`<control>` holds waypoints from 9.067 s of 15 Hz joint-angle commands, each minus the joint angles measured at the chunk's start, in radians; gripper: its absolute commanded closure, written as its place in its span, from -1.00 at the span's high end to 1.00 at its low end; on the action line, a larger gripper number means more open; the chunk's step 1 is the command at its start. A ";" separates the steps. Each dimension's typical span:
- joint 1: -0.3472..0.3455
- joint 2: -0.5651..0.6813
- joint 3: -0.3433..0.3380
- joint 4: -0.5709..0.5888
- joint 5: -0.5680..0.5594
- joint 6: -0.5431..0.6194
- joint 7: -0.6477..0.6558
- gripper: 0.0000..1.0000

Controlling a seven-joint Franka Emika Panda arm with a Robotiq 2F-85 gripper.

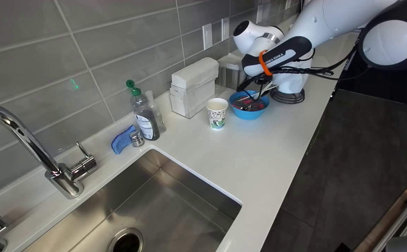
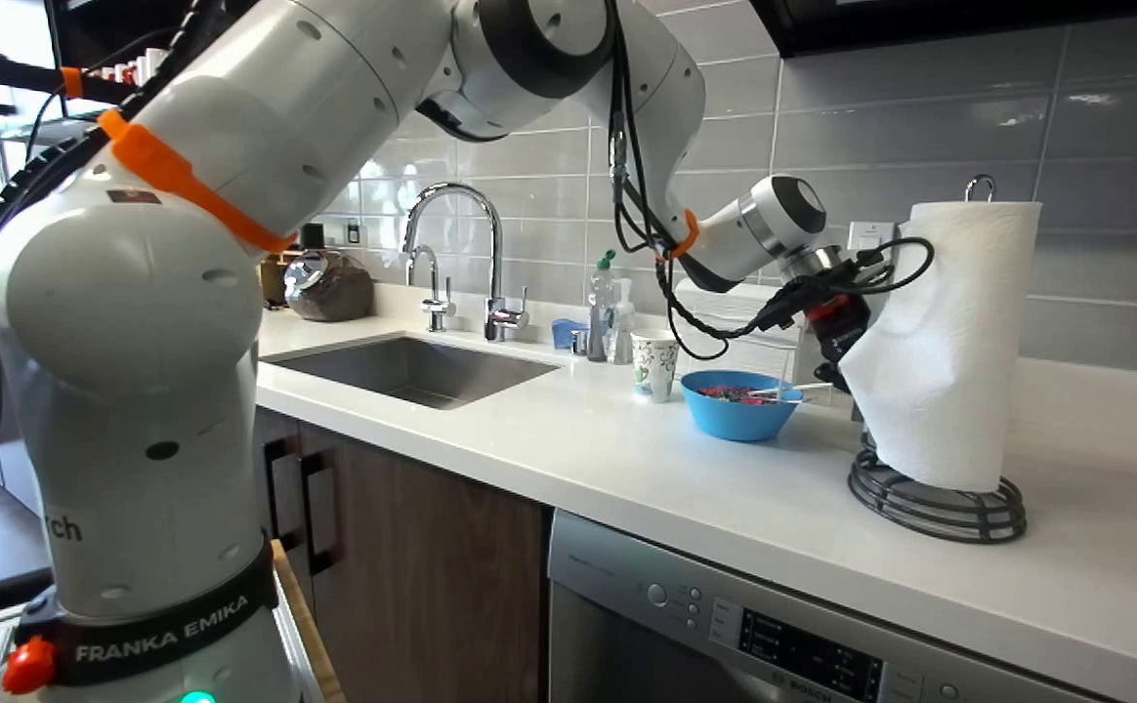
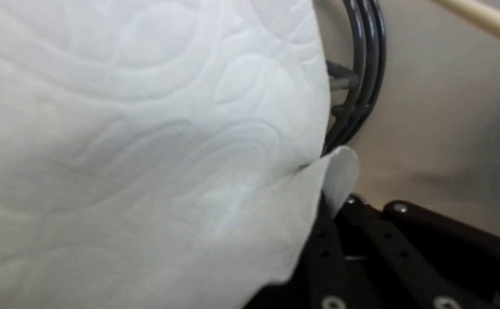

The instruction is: Rip up a paper towel on the table

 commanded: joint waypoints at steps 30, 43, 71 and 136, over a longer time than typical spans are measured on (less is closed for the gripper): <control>0.022 -0.227 0.127 -0.120 0.129 0.272 -0.094 -1.00; 0.036 -0.282 0.170 -0.187 0.136 0.342 -0.193 -1.00; 0.068 -0.502 0.128 -0.301 0.088 0.661 0.152 -1.00; 0.279 -0.359 0.466 -0.007 0.219 -0.802 0.735 -1.00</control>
